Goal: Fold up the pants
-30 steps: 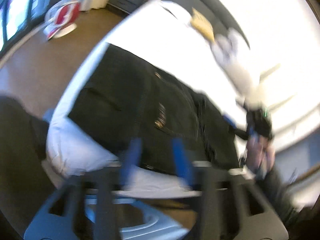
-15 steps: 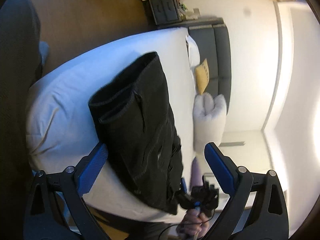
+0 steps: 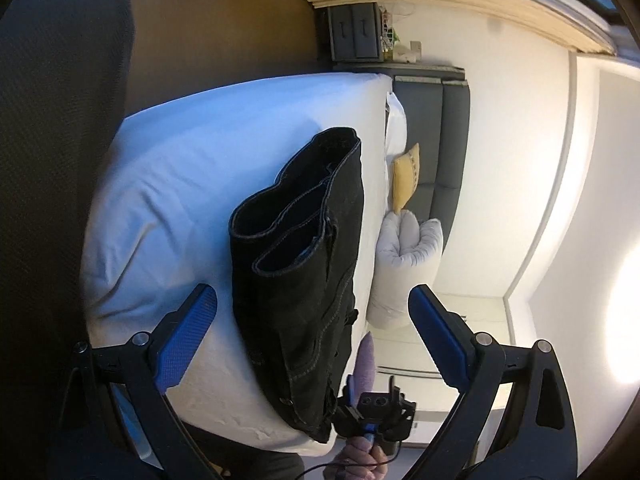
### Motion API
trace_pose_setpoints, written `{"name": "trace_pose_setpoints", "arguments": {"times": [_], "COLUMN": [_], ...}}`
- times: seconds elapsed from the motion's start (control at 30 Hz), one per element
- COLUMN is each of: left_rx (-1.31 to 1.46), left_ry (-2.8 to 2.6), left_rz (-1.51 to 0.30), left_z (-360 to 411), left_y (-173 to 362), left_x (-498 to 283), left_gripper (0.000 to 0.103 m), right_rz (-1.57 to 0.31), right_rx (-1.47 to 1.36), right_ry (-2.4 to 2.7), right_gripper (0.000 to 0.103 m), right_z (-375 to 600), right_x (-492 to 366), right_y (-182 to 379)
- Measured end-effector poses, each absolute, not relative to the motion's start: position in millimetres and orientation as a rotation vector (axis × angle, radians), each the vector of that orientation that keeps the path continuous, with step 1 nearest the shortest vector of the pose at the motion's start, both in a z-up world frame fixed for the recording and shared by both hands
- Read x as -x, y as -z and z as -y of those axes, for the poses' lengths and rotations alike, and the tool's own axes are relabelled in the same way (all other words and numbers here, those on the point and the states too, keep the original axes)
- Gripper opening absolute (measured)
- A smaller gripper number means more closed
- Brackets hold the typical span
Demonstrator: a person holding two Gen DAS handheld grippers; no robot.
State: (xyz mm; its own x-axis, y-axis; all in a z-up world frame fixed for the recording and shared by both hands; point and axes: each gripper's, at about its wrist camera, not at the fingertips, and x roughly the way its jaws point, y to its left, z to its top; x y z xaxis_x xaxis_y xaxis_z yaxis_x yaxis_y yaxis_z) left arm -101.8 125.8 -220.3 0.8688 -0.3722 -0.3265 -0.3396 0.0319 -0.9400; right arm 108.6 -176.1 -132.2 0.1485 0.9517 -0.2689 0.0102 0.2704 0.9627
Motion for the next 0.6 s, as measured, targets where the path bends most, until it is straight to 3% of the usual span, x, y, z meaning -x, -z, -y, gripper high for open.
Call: {"name": "trace_pose_setpoints", "arguments": {"times": [0.17,0.23,0.3,0.4,0.6], "left_rx": [1.55,1.553,1.564,1.601,1.555], "left_ry": [0.064,0.089,0.1,0.112,0.12], "left_rz": [-0.574,-0.576,-0.59,-0.583,-0.581], "left_z": [-126,-126,-125,-124,-122], "left_y": [219,219,222,226,213], "left_x": [83,78,72,80,83], "left_gripper": [0.094,0.087,0.066,0.047,0.034], "right_rz": [-1.212,-1.208,-1.21,-1.237,-1.304], "right_rx": [-1.056,-1.047,-1.031,-0.99,-0.878], "right_ry": [-0.921,-0.933,-0.941,-0.938,-0.971], "right_gripper": [0.059,0.059,0.059,0.059,0.059], "right_z": [175,174,173,167,139], "right_x": [-111,-112,-114,-121,-139], "right_y": [131,127,123,120,112]}}
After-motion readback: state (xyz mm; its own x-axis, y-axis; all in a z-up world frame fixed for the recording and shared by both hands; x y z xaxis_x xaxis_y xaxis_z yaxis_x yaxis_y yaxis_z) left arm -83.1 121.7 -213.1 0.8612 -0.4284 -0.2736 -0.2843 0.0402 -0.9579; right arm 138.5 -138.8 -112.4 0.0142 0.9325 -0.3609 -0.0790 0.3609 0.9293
